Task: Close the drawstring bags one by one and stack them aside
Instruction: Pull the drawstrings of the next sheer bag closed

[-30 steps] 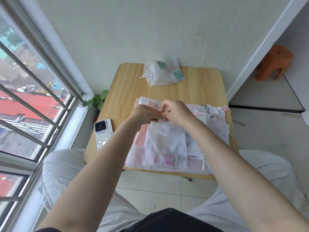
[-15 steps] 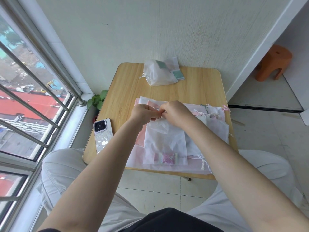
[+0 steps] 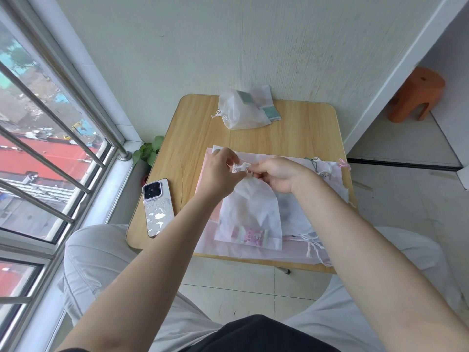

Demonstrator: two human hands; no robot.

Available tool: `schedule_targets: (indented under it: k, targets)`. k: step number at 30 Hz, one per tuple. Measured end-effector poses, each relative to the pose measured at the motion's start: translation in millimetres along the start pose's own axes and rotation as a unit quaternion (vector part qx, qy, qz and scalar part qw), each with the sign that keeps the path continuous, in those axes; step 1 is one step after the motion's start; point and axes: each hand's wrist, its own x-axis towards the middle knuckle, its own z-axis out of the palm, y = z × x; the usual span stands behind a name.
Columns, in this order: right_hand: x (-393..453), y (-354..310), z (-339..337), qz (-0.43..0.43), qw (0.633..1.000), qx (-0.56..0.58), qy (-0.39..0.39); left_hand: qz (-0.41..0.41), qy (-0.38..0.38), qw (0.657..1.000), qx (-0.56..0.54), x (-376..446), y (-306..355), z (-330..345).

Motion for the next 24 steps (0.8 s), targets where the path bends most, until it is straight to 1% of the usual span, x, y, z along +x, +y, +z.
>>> schedule_targets:
  k: [4, 7, 11, 12, 13, 15, 16, 17, 19, 21, 23, 24]
  targets:
    - [0.3, 0.5, -0.2, 0.011, 0.999, 0.035, 0.012, -0.029, -0.029, 0.999, -0.017, -5.5, 4.9, 1.9]
    - [3.1, 3.1, -2.3, 0.004, 0.998, 0.054, 0.022, -0.029, -0.025, 0.999, -0.009, -4.6, 3.8, 2.2]
    - [0.6, 4.1, -5.4, -0.02, 0.999, 0.046, -0.002, -0.019, -0.014, 0.999, 0.031, 1.6, 1.8, 3.2]
    - [0.7, 4.2, -7.1, -0.033, 0.998, 0.044, 0.019, -0.017, -0.021, 0.998, 0.048, 3.1, 0.3, 3.1]
    - [0.5, 4.4, -9.4, -0.052, 0.996, 0.029, 0.062, -0.02, -0.032, 0.996, 0.077, 4.6, -2.3, 1.9]
    - [0.6, 5.8, -14.9, -0.09, 0.98, -0.046, 0.168, -0.018, -0.054, 0.983, 0.177, 7.2, -8.1, -5.5]
    - [0.6, 6.3, -16.6, -0.102, 0.97, -0.082, 0.203, -0.015, -0.064, 0.972, 0.226, 9.5, -10.7, -10.6]
    - [1.0, 7.3, -17.2, -0.109, 0.963, -0.108, 0.221, -0.014, -0.075, 0.962, 0.262, 11.5, -12.8, -14.8]
    - [3.9, 7.9, -15.1, -0.115, 0.952, -0.149, 0.24, -0.011, -0.091, 0.95, 0.299, 14.7, -13.1, -21.9]
    - [5.2, 3.4, -12.4, -0.124, 0.944, -0.171, 0.252, -0.005, -0.106, 0.95, 0.292, 19.0, -12.6, -26.1]
    - [5.3, -2.1, -14.2, -0.142, 0.942, -0.168, 0.254, 0.02, -0.128, 0.968, 0.213, 23.4, -11.8, -29.6]
    - [5.2, -5.6, -15.8, -0.151, 0.943, -0.165, 0.247, 0.036, -0.151, 0.974, 0.164, 25.6, -8.4, -31.4]
